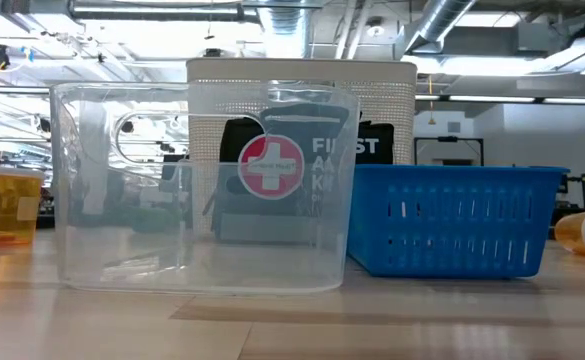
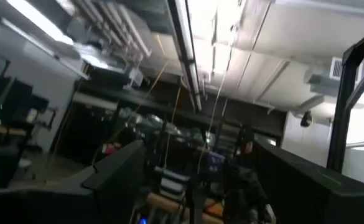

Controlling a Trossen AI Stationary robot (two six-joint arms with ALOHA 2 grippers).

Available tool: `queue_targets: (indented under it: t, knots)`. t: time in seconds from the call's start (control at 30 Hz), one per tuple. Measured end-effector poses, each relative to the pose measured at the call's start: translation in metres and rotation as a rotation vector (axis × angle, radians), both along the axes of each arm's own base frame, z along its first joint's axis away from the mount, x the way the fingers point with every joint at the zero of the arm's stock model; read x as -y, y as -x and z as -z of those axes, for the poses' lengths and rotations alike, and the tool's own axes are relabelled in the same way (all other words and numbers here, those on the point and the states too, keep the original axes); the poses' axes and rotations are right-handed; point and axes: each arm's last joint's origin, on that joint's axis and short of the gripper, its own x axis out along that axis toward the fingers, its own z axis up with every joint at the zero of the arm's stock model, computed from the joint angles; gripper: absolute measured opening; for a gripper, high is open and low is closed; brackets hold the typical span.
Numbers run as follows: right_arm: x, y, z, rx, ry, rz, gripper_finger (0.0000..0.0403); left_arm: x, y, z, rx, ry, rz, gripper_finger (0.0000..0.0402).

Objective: Pick & place medical supplies in basket/bin
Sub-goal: Put the blue patient gown into the white bin

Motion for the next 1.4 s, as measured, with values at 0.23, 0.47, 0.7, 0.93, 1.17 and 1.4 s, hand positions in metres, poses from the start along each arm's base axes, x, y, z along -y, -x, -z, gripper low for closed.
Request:
queue_targets:
  t: [0.23,0.47,0.7,0.93,1.17,1.4]
  knots:
    - [-0.058,-0.001,0.025,-0.200,0.005,0.118,0.0230,0.000,-0.002,0.003,-0.028,0.027,0.016,0.0290]
    - [-0.112,-0.016,0.058,-0.301,0.005,0.224,0.0231,0.000,-0.002,0.003,-0.027,0.028,0.016,0.0290]
    - [-0.150,-0.040,0.101,-0.362,0.039,0.312,0.0244,0.000,-0.002,0.003,-0.026,0.029,0.016,0.0290]
    - [-0.168,-0.052,0.145,-0.452,0.167,0.350,0.0246,0.000,-0.002,0.002,-0.015,0.037,0.022,0.0290]
    - [-0.175,-0.059,0.175,-0.508,0.264,0.394,0.0237,0.001,-0.002,0.002,-0.009,0.037,0.069,0.0290]
    - [-0.172,-0.069,0.191,-0.550,0.310,0.342,0.0122,0.001,-0.002,0.001,0.000,0.034,0.074,0.0290]
